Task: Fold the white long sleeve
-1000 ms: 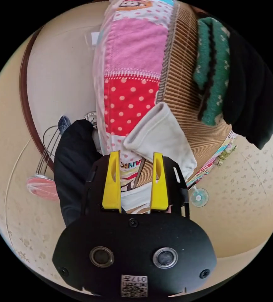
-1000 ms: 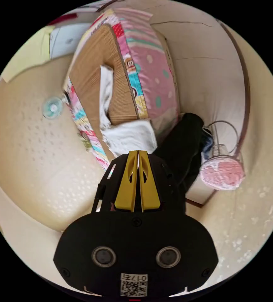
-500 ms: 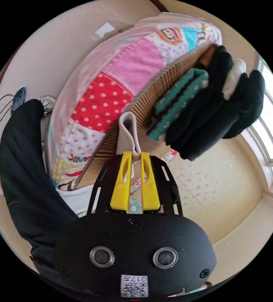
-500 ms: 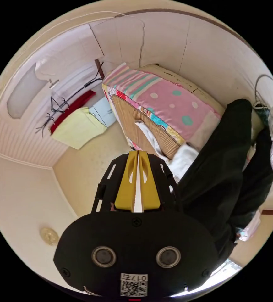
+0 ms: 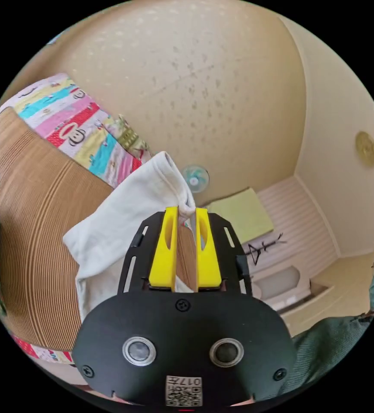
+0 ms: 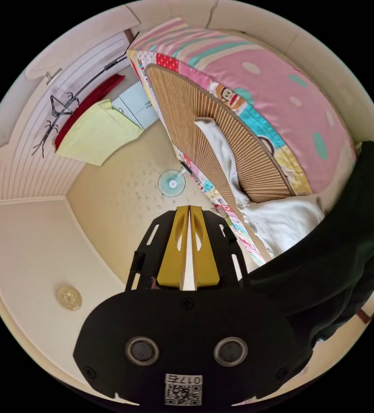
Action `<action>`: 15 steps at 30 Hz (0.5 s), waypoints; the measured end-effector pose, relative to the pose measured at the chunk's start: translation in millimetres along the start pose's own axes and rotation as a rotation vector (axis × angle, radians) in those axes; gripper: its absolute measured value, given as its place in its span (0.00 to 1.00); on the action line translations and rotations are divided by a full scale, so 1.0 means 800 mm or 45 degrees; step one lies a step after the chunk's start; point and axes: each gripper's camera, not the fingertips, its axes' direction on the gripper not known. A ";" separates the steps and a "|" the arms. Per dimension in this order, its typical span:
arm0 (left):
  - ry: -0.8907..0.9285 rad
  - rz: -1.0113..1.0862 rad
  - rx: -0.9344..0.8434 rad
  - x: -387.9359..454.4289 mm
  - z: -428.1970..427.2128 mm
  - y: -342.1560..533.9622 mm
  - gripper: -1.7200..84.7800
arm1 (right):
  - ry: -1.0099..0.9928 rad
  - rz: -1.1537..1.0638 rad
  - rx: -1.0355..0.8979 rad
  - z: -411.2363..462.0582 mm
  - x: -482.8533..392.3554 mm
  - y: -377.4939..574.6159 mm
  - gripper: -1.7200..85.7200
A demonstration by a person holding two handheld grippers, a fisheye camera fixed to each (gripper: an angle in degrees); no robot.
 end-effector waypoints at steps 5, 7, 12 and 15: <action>0.076 0.118 -0.732 0.015 0.200 0.077 0.16 | -0.013 -0.006 -0.086 -0.013 -0.016 -0.031 0.03; 0.048 0.075 -0.892 -0.004 0.231 0.117 0.15 | -0.089 0.023 -0.062 -0.028 -0.014 -0.043 0.04; -0.068 -0.382 -0.853 -0.109 0.181 0.165 0.14 | -0.133 0.064 -0.048 -0.052 -0.021 -0.069 0.09; -0.085 -0.660 -0.554 -0.161 0.096 0.177 0.10 | -0.011 0.098 -0.096 -0.056 -0.038 -0.090 0.12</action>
